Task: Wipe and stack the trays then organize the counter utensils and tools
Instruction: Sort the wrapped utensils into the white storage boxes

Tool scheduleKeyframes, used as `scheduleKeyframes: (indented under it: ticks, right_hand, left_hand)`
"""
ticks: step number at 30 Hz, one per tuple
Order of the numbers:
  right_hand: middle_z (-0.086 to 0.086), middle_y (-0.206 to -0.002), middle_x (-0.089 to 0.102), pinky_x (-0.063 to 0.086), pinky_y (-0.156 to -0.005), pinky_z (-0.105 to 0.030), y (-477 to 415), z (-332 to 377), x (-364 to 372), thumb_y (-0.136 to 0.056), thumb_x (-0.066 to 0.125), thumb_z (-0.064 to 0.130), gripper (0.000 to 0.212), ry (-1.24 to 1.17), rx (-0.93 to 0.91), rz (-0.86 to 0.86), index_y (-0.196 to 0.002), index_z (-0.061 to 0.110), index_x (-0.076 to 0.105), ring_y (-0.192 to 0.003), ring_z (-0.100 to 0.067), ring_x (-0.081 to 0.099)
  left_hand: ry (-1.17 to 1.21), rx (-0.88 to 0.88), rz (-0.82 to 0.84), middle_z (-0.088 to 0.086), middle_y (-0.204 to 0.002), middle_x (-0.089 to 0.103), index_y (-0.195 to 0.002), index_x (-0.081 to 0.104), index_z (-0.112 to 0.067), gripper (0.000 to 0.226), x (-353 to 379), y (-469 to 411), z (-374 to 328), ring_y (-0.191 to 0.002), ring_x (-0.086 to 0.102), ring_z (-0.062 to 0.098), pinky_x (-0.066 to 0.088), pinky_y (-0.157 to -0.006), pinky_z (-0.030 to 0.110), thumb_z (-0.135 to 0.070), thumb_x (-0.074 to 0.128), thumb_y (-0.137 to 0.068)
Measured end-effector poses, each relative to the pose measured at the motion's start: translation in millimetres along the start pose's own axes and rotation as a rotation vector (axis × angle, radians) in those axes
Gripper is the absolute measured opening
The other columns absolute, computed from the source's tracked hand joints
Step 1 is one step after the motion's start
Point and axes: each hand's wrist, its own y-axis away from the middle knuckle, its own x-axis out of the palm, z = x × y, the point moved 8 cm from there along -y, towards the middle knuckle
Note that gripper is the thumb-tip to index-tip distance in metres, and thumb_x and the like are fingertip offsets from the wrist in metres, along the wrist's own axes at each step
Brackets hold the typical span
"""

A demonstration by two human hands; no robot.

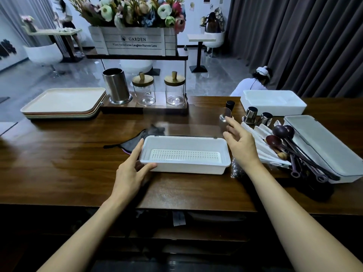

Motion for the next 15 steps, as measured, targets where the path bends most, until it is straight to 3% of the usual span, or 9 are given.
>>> scheduleKeyframes:
  ticks: [2, 5, 8, 10, 12, 15]
  right_hand:
    - [0.01, -0.157, 0.04, 0.036, -0.118, -0.031, -0.3, -7.9, 7.0, -0.099, 0.056, 0.01, 0.055, 0.033, 0.022, 0.071, -0.15, 0.027, 0.046, -0.143, -0.006, 0.039]
    - [0.01, -0.161, 0.032, 0.03, -0.122, -0.042, 3.5, -14.6, 12.3, -0.1, 0.057, 0.02, 0.057, 0.151, 0.045, 0.117, -0.153, 0.029, 0.039, -0.148, -0.008, 0.03]
    - [0.008, -0.165, 0.023, 0.023, -0.123, -0.04, 10.5, -14.4, 15.6, -0.103, 0.053, 0.025, 0.056, 0.255, 0.066, 0.147, -0.156, 0.027, 0.034, -0.15, -0.011, 0.023]
    - [0.009, -0.166, 0.018, 0.022, -0.123, -0.037, 16.7, -14.9, 17.4, -0.103, 0.052, 0.027, 0.057, 0.276, 0.085, 0.178, -0.157, 0.026, 0.032, -0.151, -0.012, 0.021]
    - [0.01, -0.166, 0.019, 0.024, -0.122, -0.04, 25.4, -14.9, 14.6, -0.103, 0.054, 0.03, 0.056, 0.28, 0.096, 0.205, -0.156, 0.027, 0.035, -0.15, -0.011, 0.024]
    - [0.011, -0.159, 0.035, 0.032, -0.117, -0.032, 36.1, -17.4, -11.5, -0.1, 0.059, 0.032, 0.049, 0.296, 0.114, 0.152, -0.148, 0.029, 0.049, -0.138, -0.009, 0.042]
  left_hand:
    - [-0.018, 0.008, -0.007, -0.021, -0.126, 0.058, -0.154, 0.034, -0.046, 0.081, 0.7, 1.5, -0.8, -0.101, 0.054, -0.024, 0.044, -0.083, 0.002, -0.027, 0.077, -0.088]
    - [-0.02, 0.021, -0.025, -0.019, -0.134, 0.06, -0.152, 0.042, -0.038, 0.072, 2.8, 3.9, -3.6, -0.106, 0.06, -0.013, 0.041, -0.083, 0.0, -0.025, 0.076, -0.09]
    - [-0.018, 0.025, -0.034, -0.022, -0.138, 0.055, -0.152, 0.044, -0.034, 0.068, 3.5, 5.0, -6.0, -0.116, 0.062, 0.003, 0.039, -0.085, -0.001, -0.025, 0.075, -0.092]
    - [-0.025, 0.03, -0.034, -0.031, -0.134, 0.053, -0.153, 0.044, -0.033, 0.068, 4.5, 5.7, -6.8, -0.116, 0.062, 0.004, 0.04, -0.084, -0.001, -0.025, 0.074, -0.092]
    - [-0.023, 0.018, -0.037, -0.033, -0.133, 0.051, -0.153, 0.043, -0.032, 0.068, 5.4, 6.3, -4.8, -0.116, 0.061, 0.005, 0.04, -0.085, -0.001, -0.026, 0.074, -0.092]
    - [-0.024, -0.037, -0.066, -0.017, -0.131, 0.059, -0.154, 0.042, -0.033, 0.071, 5.9, 7.5, 4.1, -0.114, 0.06, 0.006, 0.043, -0.085, 0.006, -0.032, 0.074, -0.091]
